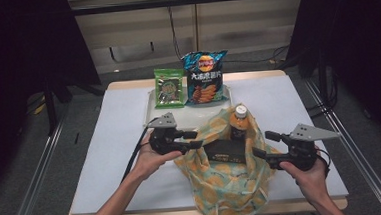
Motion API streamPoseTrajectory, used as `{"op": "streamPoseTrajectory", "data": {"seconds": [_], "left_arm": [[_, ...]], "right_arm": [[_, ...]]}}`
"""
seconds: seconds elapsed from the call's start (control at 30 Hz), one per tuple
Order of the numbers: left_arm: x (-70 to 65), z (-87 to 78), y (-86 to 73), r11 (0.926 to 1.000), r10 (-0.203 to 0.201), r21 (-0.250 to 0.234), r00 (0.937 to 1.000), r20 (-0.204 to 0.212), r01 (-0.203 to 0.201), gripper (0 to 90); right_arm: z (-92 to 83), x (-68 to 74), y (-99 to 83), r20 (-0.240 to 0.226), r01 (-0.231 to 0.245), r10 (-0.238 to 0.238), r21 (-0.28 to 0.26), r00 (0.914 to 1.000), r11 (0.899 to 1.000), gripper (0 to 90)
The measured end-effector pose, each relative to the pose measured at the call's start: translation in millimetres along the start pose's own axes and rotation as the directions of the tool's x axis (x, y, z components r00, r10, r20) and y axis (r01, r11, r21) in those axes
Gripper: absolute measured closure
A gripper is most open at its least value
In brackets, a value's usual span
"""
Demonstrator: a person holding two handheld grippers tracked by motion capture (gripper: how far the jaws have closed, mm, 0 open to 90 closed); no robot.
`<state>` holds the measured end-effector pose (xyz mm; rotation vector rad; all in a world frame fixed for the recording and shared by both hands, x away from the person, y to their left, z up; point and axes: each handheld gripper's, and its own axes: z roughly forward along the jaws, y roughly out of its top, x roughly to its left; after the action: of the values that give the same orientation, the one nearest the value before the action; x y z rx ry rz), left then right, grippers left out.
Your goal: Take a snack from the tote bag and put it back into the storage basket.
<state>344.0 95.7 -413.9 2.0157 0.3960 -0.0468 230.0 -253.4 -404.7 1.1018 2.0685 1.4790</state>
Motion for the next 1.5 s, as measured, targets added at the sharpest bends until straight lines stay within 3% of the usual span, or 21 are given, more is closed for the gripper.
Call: {"op": "streamPoseTrajectory", "data": {"seconds": [0.07,0.17,0.27,0.3,0.33,0.37,0.43,0.47,0.53,0.6,0.7,0.8,0.93,1.07,1.17,1.3,1.43,1.5], "left_arm": [[0.2,7.0,1.3,1.0,0.005,-0.002,0.9998,0.02,-0.005,40.9],[0.5,12.0,2.2,0.9998,0.018,0.012,0.9998,-0.004,-0.018,34.8],[2.8,21.8,-1.1,0.9991,0.011,0.041,0.9998,-0.016,-0.011,33.3],[4.0,27.7,-4.3,0.9971,0.01,0.076,0.9991,-0.041,-0.006,35.5],[4.0,27.7,-4.3,0.9971,0.01,0.076,0.9991,-0.041,-0.006,41.4],[6.3,26.7,-5.4,0.9955,0.024,0.093,0.9969,-0.075,-0.017,51.6],[10.7,22.6,-7.9,0.9956,0.026,0.092,0.996,-0.086,-0.018,71.0],[13.8,20.1,-9.9,0.9968,0.006,0.079,0.9964,-0.085,0.001,78.8],[19.7,15.7,-13.0,0.9971,-0.009,0.074,0.9961,-0.088,0.016,86.8],[22.4,13.5,-14.7,0.9972,-0.016,0.072,0.9958,-0.09,0.022,89.0],[32.1,9.7,-20.4,0.9963,-0.039,0.071,0.9907,-0.13,0.048,89.4],[40.0,12.8,-25.9,0.9948,-0.056,0.076,0.9866,-0.154,0.068,89.4],[41.8,21.1,-32.6,0.993,-0.05,0.096,0.9814,-0.185,0.069,89.3],[40.6,27.1,-34.7,0.9917,-0.043,0.112,0.9849,-0.167,0.063,89.2],[36.2,28.4,-35.4,0.9891,-0.032,0.139,0.9915,-0.126,0.05,89.3],[22.0,31.8,-36.0,0.9874,-0.015,0.156,0.9962,-0.085,0.028,89.3],[13.6,33.9,-37.0,0.9866,-0.009,0.162,0.9986,-0.052,0.017,89.2],[11.6,33.1,-37.4,0.9858,-0.005,0.168,0.9984,-0.056,0.015,89.0]], "right_arm": [[7.3,-0.8,-1.8,0.015,0.009,-0.01,0.024,0.9998,1.0,28.4],[15.1,-1.9,-5.3,0.031,0.022,-0.023,0.052,0.9992,0.998,34.3],[22.7,-6.2,-12.8,0.055,0.018,-0.023,0.078,0.9983,0.997,49.1],[24.2,-7.6,-15.1,0.071,0.014,-0.02,0.082,0.9973,0.997,58.4],[24.5,-9.4,-17.1,0.08,0.003,-0.01,0.086,0.9968,0.996,60.5],[25.1,-11.0,-19.1,0.09,-0.008,0.0,0.088,0.996,0.996,64.9],[25.4,-13.2,-22.4,0.101,-0.012,0.002,0.095,0.9949,0.995,68.9],[25.3,-14.1,-23.7,0.103,-0.014,0.004,0.095,0.9947,0.995,69.9],[24.7,-14.6,-24.9,0.106,-0.01,-0.001,0.097,0.9944,0.995,72.4],[24.3,-14.2,-24.7,0.103,-0.004,-0.005,0.095,0.9947,0.995,75.5],[25.0,-14.1,-24.4,0.101,0.001,-0.011,0.098,0.9948,0.995,76.9],[26.9,-15.3,-25.0,0.108,0.005,-0.016,0.1,0.994,0.995,76.9],[27.8,-16.3,-26.2,0.113,0.003,-0.015,0.109,0.9935,0.994,76.8],[28.9,-19.3,-28.5,0.121,0.002,-0.017,0.119,0.9925,0.993,76.8],[28.5,-20.9,-29.6,0.129,-0.002,-0.014,0.123,0.9916,0.992,76.5],[26.9,-27.6,-30.5,0.151,-0.017,-0.002,0.122,0.9885,0.992,76.3],[23.7,-33.7,-30.8,0.164,-0.025,0.005,0.123,0.9864,0.992,77.0],[23.7,-36.0,-31.2,0.164,-0.027,0.007,0.12,0.9864,0.992,78.3]]}}
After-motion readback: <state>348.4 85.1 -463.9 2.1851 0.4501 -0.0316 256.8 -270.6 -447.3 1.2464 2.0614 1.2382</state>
